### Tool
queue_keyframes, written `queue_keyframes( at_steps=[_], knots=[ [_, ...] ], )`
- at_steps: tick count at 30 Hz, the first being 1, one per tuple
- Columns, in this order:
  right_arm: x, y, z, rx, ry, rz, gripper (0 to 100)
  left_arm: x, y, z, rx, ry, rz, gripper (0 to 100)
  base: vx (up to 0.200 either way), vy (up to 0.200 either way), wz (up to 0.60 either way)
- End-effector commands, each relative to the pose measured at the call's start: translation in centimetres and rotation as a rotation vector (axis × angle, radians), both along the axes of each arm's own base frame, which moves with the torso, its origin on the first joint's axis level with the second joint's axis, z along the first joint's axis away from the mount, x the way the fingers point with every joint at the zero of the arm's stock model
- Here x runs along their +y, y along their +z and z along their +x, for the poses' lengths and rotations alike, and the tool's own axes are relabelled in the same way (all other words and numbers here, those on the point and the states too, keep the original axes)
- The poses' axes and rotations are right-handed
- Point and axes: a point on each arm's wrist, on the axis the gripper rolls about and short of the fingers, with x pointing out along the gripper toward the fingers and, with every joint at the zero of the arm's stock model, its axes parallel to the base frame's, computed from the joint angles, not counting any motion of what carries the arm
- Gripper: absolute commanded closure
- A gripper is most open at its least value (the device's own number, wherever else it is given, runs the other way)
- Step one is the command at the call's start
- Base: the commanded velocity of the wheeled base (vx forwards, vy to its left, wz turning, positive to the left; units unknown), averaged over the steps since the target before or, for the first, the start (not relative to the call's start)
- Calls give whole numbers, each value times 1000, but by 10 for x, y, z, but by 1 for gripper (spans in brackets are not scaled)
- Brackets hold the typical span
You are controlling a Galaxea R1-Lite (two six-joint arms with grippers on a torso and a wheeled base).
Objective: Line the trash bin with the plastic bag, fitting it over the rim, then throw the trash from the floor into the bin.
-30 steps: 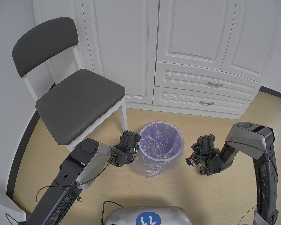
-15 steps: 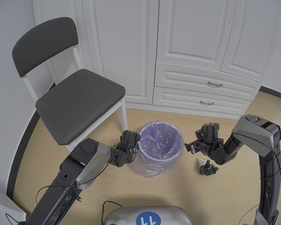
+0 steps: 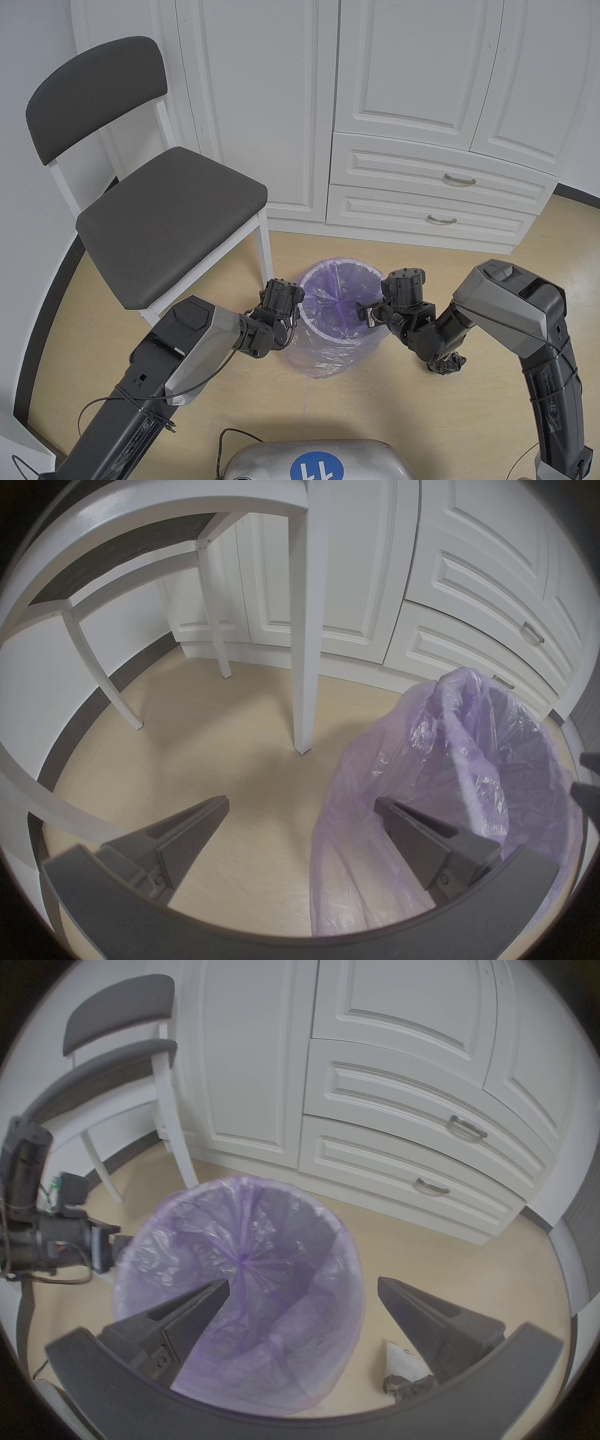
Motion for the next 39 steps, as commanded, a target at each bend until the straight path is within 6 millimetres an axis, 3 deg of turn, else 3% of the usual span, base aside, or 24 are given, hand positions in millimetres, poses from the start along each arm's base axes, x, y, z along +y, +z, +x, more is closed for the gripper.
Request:
queue_keyframes(
  at_steps=[1, 5, 13, 26, 39],
  knots=[
    [3, -22, 1, 29, -16, -55, 0, -4, -1, -2, 0, -6, 1, 0, 0, 0, 0],
    [-11, -13, -2, 23, -68, -173, 0, -4, -2, -2, 1, -6, 2, 0, 0, 0, 0],
    [-33, 8, -16, 37, -75, -247, 0, -4, -2, -2, 2, -5, 3, 0, 0, 0, 0],
    [-54, 29, -20, 27, -105, -265, 0, -1, -1, -1, 1, 0, 3, 0, 0, 0, 0],
    [-61, -9, -16, 117, -75, -321, 0, -5, 0, -3, -6, 8, 10, 0, 0, 0, 0]
  ],
)
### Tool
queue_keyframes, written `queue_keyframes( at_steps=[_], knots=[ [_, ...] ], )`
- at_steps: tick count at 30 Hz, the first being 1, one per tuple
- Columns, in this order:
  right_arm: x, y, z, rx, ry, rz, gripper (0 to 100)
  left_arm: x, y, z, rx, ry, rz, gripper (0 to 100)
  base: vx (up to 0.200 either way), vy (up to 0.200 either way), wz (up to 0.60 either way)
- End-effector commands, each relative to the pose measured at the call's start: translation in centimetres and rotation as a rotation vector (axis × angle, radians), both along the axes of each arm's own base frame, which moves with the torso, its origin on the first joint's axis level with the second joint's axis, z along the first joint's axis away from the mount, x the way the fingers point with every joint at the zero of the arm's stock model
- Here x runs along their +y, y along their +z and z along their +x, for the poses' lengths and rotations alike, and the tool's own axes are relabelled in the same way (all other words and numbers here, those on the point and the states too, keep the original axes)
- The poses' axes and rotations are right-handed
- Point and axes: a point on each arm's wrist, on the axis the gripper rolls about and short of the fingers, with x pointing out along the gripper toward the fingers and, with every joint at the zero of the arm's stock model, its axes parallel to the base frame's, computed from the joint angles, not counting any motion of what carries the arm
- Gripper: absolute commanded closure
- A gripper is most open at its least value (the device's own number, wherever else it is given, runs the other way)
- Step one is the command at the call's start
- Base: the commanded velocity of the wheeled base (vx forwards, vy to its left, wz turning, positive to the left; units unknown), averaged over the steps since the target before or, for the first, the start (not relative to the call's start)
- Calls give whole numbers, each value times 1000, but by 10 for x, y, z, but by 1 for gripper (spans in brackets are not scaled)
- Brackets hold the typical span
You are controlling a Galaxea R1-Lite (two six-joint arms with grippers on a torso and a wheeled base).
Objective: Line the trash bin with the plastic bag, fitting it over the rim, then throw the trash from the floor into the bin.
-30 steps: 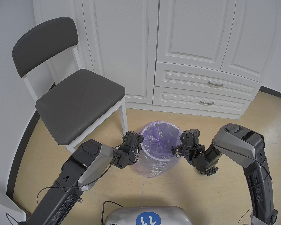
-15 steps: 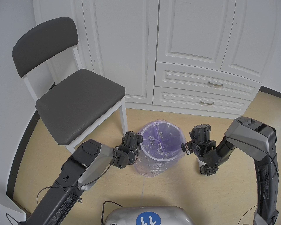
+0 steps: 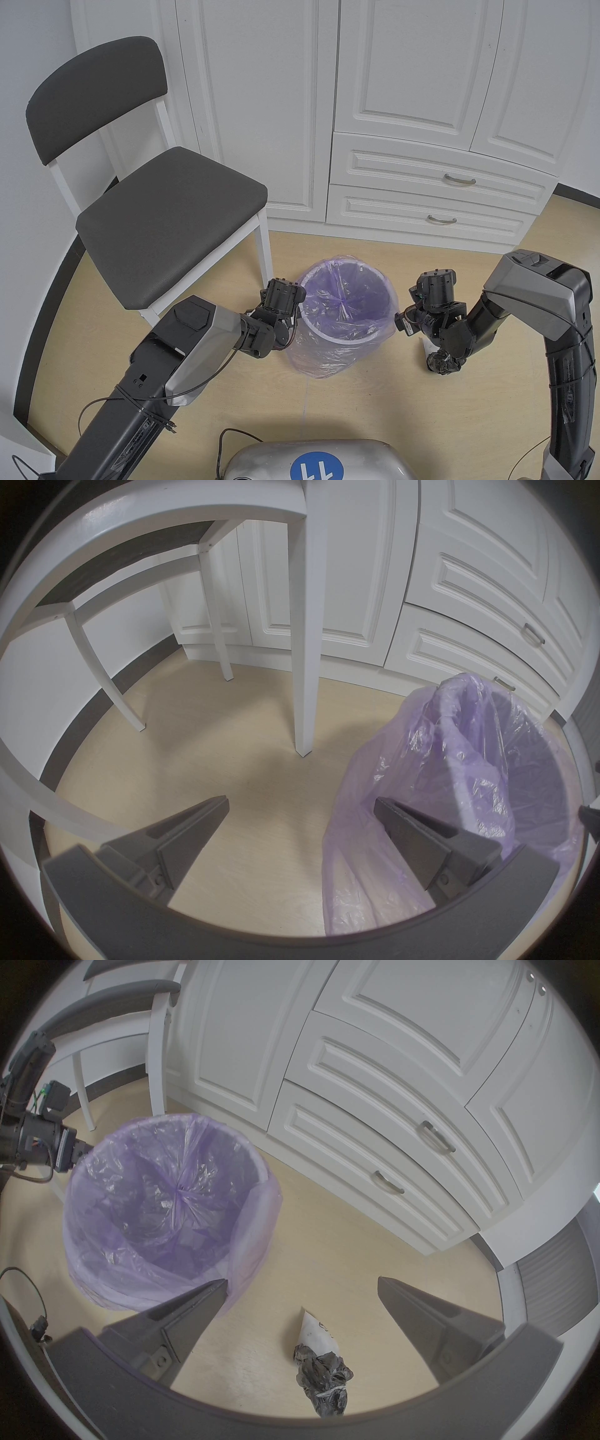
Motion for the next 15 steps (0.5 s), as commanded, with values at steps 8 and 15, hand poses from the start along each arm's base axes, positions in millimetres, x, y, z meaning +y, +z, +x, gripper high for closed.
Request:
queue_keyframes(
  at_steps=[8, 15],
  knots=[
    [-10, -36, 16, 72, -15, -16, 0, -3, -6, -3, 9, -7, 8, 0, 0, 0, 0],
    [-10, -50, 22, 79, -15, -12, 0, 1, -8, -1, 17, -12, 17, 0, 0, 0, 0]
  ],
)
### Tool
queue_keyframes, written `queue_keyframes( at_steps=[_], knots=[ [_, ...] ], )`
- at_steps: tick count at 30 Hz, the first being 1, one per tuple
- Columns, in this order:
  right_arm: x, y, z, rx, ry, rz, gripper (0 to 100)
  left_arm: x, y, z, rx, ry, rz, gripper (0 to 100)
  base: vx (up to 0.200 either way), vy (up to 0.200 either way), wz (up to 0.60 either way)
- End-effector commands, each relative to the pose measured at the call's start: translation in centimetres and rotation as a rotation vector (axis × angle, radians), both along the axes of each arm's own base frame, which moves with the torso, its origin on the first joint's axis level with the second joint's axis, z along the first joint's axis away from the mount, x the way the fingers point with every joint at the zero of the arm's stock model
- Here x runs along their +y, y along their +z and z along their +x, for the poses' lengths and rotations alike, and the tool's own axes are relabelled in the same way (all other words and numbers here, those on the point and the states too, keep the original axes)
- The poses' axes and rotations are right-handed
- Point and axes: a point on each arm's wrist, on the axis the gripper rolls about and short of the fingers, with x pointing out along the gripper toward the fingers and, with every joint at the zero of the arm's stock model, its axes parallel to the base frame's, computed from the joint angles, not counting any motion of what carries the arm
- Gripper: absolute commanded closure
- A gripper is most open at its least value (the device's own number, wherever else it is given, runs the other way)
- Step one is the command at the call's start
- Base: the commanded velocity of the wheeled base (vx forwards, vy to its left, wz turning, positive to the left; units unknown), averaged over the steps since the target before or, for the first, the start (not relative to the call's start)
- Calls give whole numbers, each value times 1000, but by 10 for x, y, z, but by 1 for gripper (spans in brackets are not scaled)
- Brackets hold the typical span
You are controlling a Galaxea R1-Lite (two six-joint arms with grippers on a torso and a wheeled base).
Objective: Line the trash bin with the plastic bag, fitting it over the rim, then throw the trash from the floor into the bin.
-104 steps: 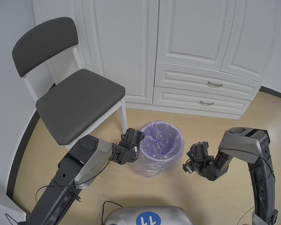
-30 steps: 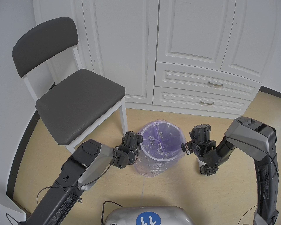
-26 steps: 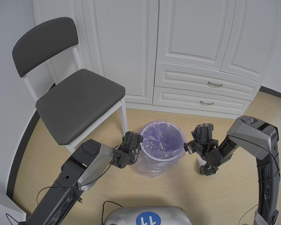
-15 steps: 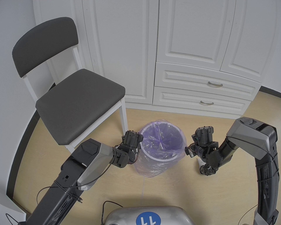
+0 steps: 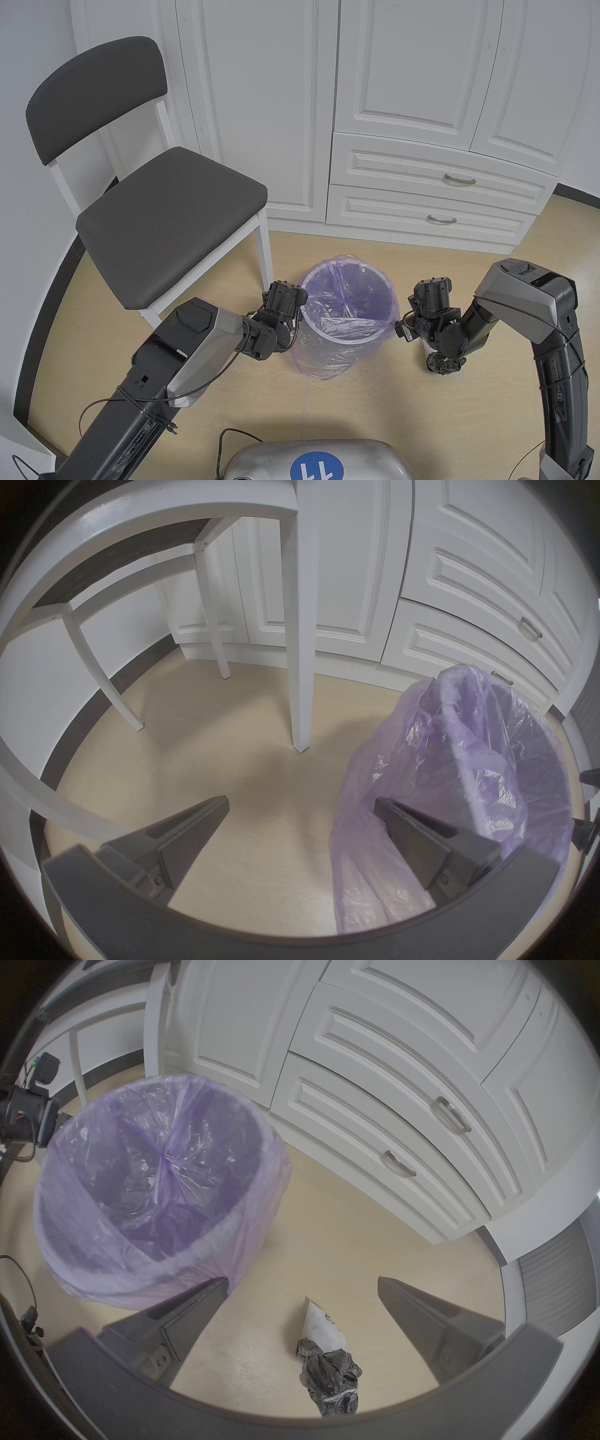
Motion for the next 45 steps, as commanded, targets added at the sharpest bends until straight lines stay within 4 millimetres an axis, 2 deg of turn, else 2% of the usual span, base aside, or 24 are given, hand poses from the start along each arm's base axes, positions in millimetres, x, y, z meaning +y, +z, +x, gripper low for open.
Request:
queue_keyframes(
  at_steps=[1, 3, 8, 18, 22, 25, 26, 28, 31, 35, 38, 40, 41, 42, 43, 44, 45],
  knots=[
    [-1, -17, 5, 20, -7, -4, 0, 4, -4, 1, 10, -1, 9, 0, 0, 0, 0],
    [-3, -17, 6, 41, -7, 3, 0, 13, -6, 5, 22, 4, 27, 0, 0, 0, 0],
    [-3, -17, 7, 58, -7, 12, 0, 19, -7, 8, 33, -8, 38, 0, 0, 0, 0],
    [-3, -13, 7, 119, -42, 45, 0, 15, -4, 7, 35, -39, 35, 0, 0, 0, 0],
    [-10, 11, 1, 97, -39, 68, 0, 17, 9, 8, 16, -29, 17, 0, 0, 0, 0],
    [-13, 31, -8, 78, -13, 97, 0, 22, 18, 1, 37, -26, 27, 0, 0, 0, 0],
    [-14, 44, -14, 59, 6, 112, 0, 27, 20, -6, 64, -28, 42, 0, 0, 0, 0],
    [-15, 56, -19, 20, 21, 131, 0, 31, 24, -15, 87, -27, 51, 0, 0, 0, 0],
    [-7, 65, -20, -72, 35, 166, 0, 37, 32, -26, 78, -28, 45, 0, 0, 0, 0],
    [12, 72, -20, -103, 85, 180, 0, 41, 42, -38, 41, -51, 22, 0, 0, 0, 0],
    [42, 86, -16, -85, 143, 179, 0, 40, 45, -60, 50, -94, 15, 0, 0, 0, 0],
    [49, 92, -14, -71, 155, 177, 0, 39, 46, -66, 53, -102, 16, 0, 0, 0, 0],
    [62, 98, -11, -31, 174, 168, 0, 38, 48, -75, 54, -113, 18, 0, 0, 0, 0],
    [62, 98, -11, -31, 174, 168, 0, 38, 48, -75, 54, -113, 18, 0, 0, 0, 0],
    [76, 100, -6, 14, 186, 154, 0, 38, 51, -82, 45, -121, 14, 0, 0, 0, 0],
    [76, 100, -6, 14, 186, 154, 0, 38, 51, -82, 45, -121, 14, 0, 0, 0, 0],
    [92, 97, 2, 39, 194, 153, 0, 38, 54, -87, 28, -128, 7, 0, 0, 0, 0]
  ],
)
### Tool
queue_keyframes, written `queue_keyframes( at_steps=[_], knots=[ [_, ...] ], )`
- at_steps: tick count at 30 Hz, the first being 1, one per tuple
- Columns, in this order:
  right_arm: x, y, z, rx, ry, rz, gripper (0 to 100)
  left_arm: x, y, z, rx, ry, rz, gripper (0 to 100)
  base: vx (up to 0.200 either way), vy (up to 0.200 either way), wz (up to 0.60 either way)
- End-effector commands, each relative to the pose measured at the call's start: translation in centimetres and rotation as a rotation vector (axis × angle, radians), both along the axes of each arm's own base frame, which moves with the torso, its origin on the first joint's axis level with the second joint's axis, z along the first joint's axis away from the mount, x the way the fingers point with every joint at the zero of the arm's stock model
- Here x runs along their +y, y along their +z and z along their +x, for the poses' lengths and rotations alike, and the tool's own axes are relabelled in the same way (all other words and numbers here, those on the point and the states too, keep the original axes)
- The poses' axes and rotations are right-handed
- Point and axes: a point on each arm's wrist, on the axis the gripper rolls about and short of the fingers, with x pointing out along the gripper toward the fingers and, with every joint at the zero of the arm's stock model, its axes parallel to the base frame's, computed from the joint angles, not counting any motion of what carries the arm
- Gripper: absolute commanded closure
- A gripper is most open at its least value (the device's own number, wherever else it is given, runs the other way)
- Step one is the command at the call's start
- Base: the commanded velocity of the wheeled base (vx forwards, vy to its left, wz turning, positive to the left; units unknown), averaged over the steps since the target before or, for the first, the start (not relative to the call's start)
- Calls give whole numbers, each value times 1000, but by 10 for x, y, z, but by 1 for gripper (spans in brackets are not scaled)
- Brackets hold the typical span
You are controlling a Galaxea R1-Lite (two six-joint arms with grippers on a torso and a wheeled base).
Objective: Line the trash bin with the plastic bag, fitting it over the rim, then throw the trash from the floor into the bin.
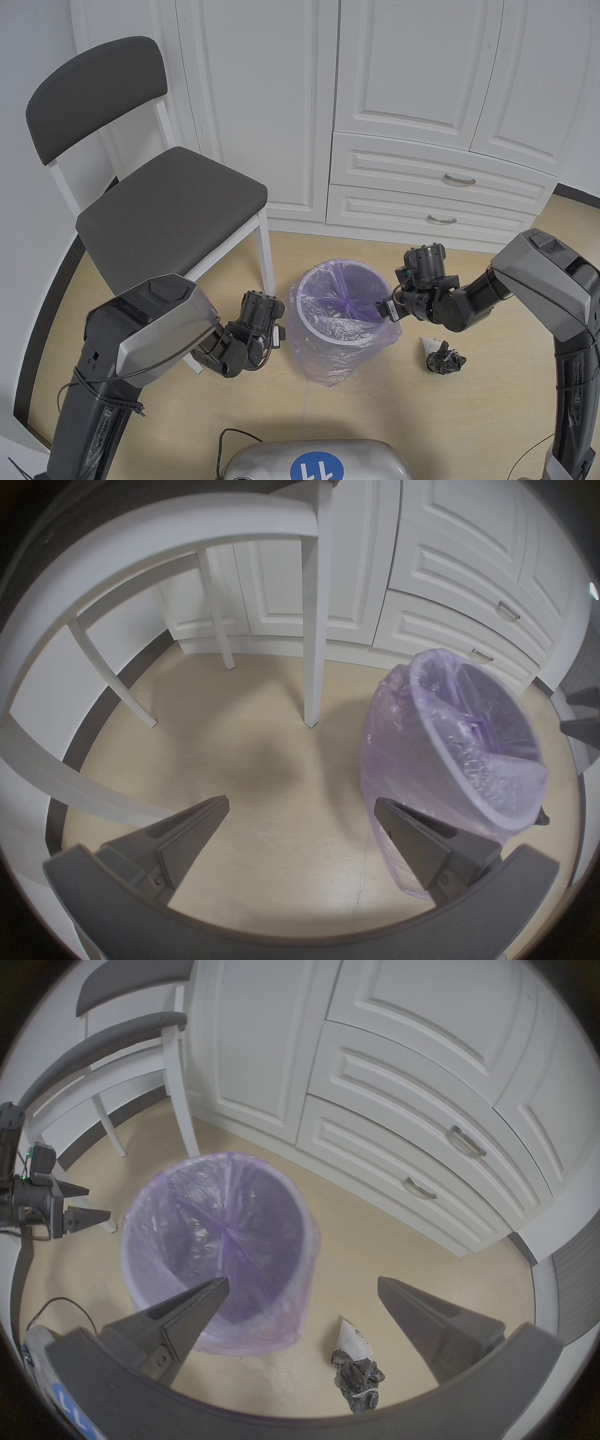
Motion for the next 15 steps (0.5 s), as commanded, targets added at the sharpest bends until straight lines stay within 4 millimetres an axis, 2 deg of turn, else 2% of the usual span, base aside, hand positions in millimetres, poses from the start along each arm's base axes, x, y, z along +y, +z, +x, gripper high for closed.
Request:
queue_keyframes(
  at_steps=[1, 3, 7, 15],
  knots=[
    [59, 20, 19, 14, 78, 11, 0, -4, 34, -26, -69, -45, -42, 0, 0, 0, 0],
    [71, 12, 30, 16, 78, 6, 0, -5, 38, -29, -89, -49, -54, 0, 0, 0, 0],
    [80, -7, 44, 35, 44, -35, 0, -11, 43, -35, -124, -69, -77, 0, 0, 0, 0],
    [88, -24, 39, 85, 60, -62, 0, -13, 56, -39, -157, -100, -105, 0, 0, 0, 0]
  ],
)
